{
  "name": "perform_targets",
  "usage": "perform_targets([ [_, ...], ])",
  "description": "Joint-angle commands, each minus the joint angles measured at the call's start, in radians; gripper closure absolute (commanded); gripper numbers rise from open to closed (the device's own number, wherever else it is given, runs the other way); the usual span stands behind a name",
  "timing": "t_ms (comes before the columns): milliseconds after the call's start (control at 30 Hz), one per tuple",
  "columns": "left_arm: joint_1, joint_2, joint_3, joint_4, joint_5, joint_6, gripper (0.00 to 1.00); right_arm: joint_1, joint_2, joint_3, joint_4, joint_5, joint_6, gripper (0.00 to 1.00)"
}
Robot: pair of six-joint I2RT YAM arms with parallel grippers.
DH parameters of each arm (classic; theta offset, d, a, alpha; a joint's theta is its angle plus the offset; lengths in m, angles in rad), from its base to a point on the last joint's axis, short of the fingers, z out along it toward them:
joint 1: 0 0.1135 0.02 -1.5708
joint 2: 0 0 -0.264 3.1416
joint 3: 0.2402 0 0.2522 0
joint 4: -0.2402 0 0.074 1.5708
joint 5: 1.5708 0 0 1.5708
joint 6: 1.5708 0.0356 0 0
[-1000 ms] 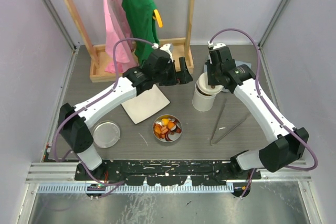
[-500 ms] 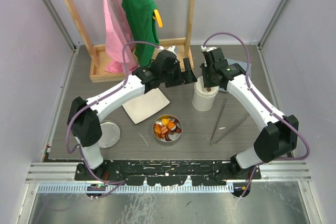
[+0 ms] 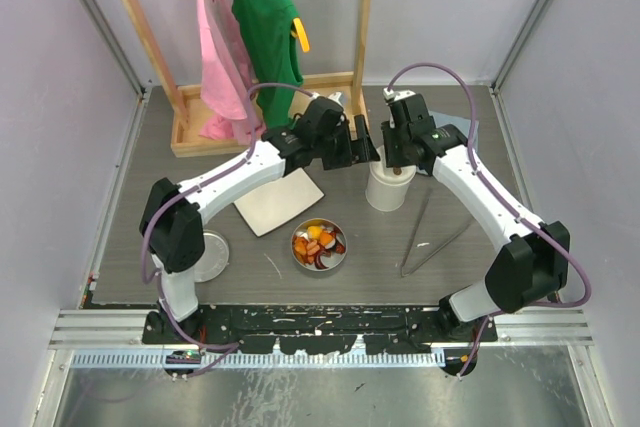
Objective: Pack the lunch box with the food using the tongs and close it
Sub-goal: Close the box lid on the packing box.
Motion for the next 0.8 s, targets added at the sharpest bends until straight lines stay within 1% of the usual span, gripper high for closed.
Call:
perform_targets([
  [0,-0.007,0.024,0.081,0.035,0.025,-0.003,0.21,-0.003,-0.02,0.022,0.003,0.006,0.002,0.62],
  [133,-0.007,0.045,0.114,0.017,0.026,0.01,0.21,-0.006,-0.035,0.09,-0.01,0.004,0.002,0.49],
  [233,-0.007,0.05,0.114,0.014,0.024,0.015,0.21,-0.011,-0.061,0.13,-0.014,0.003,0.006,0.37],
  [300,-0.008,0.051,0.114,0.015,0.022,0.018,0.21,-0.017,-0.083,0.142,-0.014,0.012,0.016,0.31],
  [433,-0.007,0.059,0.112,0.022,0.021,0.018,0.21,-0.053,-0.139,0.107,0.022,0.004,0.057,0.24],
  [500,-0.007,0.066,0.115,0.021,0.027,0.017,0.21,-0.093,-0.161,0.059,0.047,-0.021,0.09,0.24],
  [567,-0.007,0.078,0.118,0.023,0.037,0.017,0.21,-0.142,-0.178,-0.008,0.077,-0.082,0.126,0.24],
  [667,-0.008,0.092,0.125,0.019,0.047,0.019,0.22,-0.252,-0.189,-0.091,0.139,-0.243,0.197,0.27],
  [767,-0.008,0.103,0.13,0.021,0.06,0.02,0.22,-0.335,-0.193,-0.165,0.204,-0.404,0.257,0.32],
])
